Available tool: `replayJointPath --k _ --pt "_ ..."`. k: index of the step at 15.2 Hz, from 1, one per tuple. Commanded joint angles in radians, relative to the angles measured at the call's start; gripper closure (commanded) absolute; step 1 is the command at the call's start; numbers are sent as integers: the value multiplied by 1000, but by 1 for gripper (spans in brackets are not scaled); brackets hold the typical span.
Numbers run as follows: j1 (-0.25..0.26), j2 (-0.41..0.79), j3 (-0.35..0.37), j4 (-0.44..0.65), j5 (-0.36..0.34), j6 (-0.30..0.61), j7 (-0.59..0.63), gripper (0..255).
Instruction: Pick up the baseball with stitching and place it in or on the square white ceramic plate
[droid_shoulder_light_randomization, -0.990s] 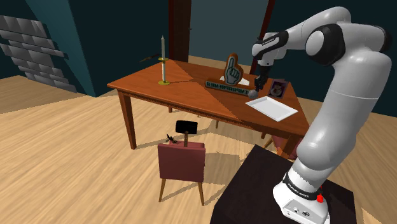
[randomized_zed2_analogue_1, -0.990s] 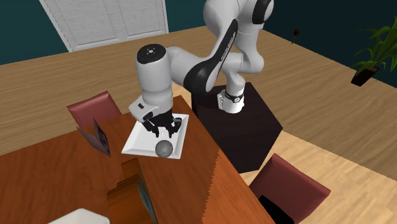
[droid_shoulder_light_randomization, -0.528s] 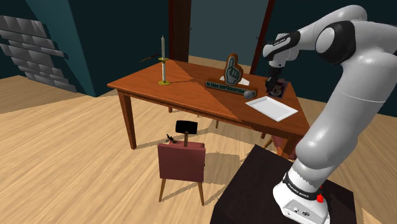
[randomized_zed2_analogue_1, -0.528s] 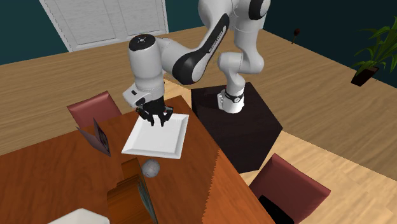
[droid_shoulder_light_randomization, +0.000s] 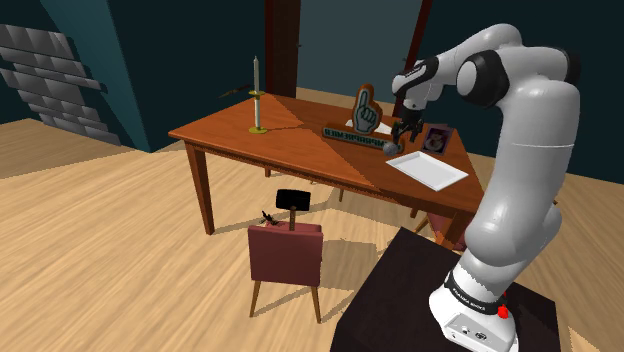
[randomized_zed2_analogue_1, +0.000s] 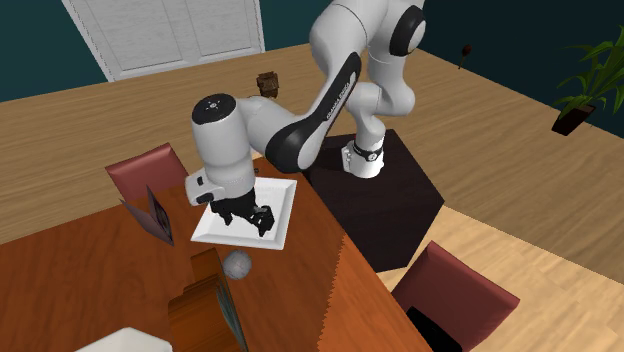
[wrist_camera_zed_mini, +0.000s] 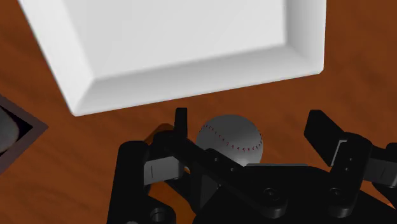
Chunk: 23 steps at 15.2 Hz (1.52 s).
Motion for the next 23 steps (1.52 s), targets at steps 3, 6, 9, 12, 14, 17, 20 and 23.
replayJointPath --k 3,6,9,12,14,17,20,23 --pt "-20 156 13 155 110 -8 165 0" --pt "-28 200 20 181 137 9 194 0" --pt "-32 217 26 165 147 40 187 0" --pt "-35 234 31 154 157 66 182 0" --pt "-35 234 31 154 157 66 182 0" --pt "-35 234 31 154 157 66 182 0" --pt "-35 234 31 154 157 66 182 255" --pt "-35 234 31 154 157 66 182 255"
